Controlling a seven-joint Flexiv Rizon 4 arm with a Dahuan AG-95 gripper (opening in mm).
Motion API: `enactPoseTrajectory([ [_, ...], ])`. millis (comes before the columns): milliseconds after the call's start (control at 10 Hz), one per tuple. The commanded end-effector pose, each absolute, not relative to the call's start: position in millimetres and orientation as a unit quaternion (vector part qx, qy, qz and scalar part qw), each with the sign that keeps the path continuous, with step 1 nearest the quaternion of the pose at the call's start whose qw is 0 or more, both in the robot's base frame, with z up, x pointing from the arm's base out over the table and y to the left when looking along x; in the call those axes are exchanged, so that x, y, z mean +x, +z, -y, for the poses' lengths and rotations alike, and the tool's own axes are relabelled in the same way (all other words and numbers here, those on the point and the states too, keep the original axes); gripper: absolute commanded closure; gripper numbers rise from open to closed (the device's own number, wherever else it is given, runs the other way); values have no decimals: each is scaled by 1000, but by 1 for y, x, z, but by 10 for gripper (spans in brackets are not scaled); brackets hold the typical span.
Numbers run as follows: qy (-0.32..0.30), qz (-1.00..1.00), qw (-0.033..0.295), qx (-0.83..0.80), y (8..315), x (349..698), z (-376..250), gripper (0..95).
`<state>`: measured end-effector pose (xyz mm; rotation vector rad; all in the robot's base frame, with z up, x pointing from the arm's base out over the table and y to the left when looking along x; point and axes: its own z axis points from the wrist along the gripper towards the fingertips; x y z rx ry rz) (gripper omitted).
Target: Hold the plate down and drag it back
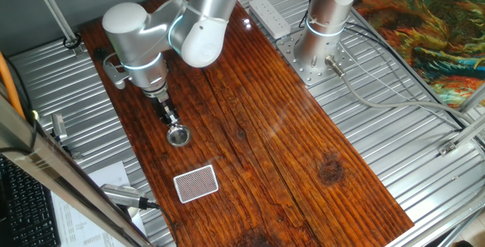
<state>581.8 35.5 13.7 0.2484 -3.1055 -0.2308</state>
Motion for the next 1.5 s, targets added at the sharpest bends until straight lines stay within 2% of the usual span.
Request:
enactPoseTrajectory([
  [100,-78,994,8,82,13,582,-32,950],
  [1500,-76,992,9,99,14,579,-10,950],
])
